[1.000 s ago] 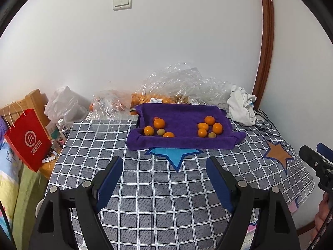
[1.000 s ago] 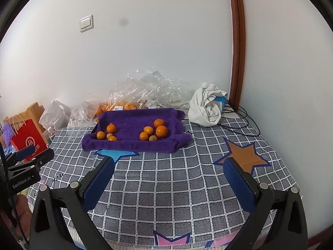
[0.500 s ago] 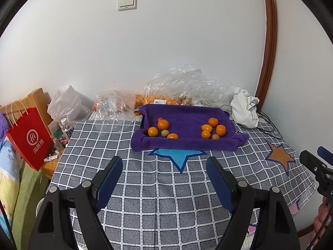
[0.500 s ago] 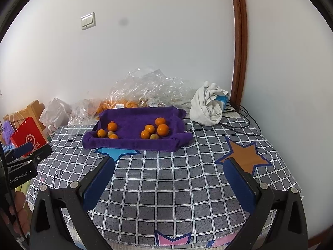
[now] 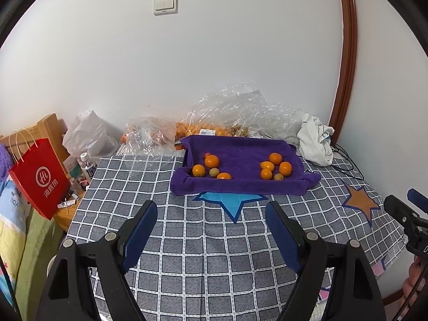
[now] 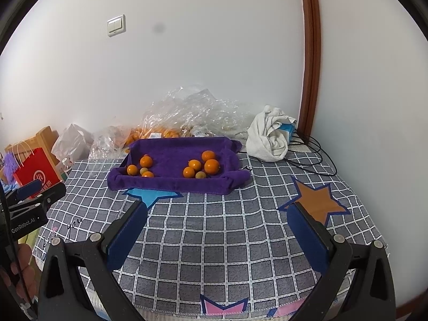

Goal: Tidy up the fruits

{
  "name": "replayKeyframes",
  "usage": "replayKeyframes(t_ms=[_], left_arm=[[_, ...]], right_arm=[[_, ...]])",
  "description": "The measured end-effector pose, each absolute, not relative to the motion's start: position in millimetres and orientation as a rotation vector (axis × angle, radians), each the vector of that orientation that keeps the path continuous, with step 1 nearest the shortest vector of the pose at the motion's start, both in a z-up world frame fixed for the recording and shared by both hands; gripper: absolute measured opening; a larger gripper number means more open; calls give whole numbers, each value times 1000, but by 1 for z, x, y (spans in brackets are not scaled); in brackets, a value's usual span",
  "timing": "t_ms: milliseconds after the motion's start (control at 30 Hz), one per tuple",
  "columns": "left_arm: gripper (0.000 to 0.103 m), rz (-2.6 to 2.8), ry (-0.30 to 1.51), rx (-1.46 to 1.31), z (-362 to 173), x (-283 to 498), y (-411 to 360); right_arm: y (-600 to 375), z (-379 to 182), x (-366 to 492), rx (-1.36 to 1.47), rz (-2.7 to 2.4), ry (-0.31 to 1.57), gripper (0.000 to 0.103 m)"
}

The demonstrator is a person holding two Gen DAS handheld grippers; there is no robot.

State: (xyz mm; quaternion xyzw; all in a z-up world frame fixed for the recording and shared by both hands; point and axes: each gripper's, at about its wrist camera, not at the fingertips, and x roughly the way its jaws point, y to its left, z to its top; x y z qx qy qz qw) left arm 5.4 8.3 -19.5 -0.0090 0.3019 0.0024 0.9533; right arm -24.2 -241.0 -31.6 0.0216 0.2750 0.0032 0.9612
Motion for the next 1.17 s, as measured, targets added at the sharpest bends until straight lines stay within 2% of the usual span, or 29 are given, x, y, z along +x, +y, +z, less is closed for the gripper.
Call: replayKeyframes(t_ms=[1167], left_arm=[[83, 8, 615, -5, -24, 10, 6]], right_arm=[[-238, -36, -18, 30, 14, 557, 102]])
